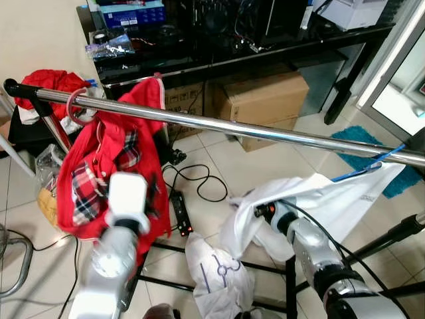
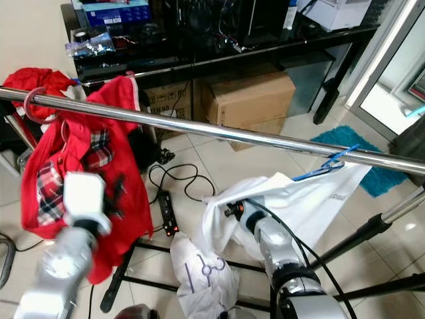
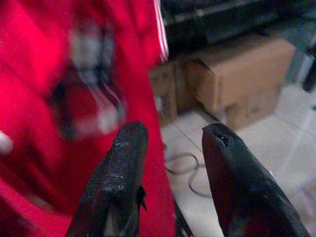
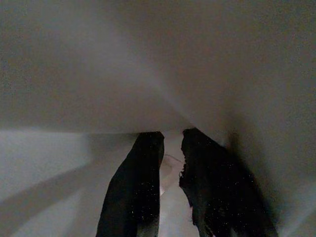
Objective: Hang hanger
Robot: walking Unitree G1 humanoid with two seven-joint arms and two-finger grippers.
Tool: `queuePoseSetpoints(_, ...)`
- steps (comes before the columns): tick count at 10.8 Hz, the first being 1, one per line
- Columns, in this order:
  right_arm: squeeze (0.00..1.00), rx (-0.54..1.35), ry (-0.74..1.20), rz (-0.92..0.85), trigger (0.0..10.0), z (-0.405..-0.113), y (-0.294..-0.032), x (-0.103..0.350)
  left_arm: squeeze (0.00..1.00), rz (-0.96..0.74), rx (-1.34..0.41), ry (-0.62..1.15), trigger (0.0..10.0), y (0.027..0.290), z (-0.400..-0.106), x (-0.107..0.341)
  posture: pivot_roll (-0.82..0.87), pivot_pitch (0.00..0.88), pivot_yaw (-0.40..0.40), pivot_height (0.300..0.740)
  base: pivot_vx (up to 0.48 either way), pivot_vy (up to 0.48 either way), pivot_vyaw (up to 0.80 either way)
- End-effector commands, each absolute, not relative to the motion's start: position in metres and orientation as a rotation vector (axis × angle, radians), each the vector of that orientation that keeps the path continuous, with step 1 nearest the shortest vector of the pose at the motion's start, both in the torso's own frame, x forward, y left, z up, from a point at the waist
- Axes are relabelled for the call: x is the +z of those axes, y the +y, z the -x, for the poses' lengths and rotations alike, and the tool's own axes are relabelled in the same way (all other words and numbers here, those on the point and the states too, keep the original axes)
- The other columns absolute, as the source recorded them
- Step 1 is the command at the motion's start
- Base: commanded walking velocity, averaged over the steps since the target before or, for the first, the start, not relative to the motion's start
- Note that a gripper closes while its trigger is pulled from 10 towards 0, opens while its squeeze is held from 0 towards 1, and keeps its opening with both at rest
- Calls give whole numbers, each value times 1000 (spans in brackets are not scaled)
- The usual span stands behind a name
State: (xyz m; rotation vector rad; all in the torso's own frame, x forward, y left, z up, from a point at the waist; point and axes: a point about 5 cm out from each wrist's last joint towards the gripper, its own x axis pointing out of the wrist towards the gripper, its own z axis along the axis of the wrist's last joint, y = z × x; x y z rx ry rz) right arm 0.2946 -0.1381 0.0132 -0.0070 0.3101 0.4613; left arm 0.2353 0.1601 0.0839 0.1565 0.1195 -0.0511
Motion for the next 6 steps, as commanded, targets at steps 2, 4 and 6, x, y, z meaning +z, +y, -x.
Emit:
queuePoseSetpoints(2,0,460,283,9,10000,-298,-138,18,0,-171,-71,165,10000,160,-231,65,122,20,-34,740,0,0,0)
queuePoseSetpoints(4,0,462,273,8,10000,-299,-136,20,0,-192,-93,178,10000,162,-231,55,125,21,-31,740,0,0,0)
queuePoseSetpoints(6,0,463,285,12,10000,-298,-136,17,0,-112,-25,280,10000,172,-227,28,128,21,-34,740,0,0,0)
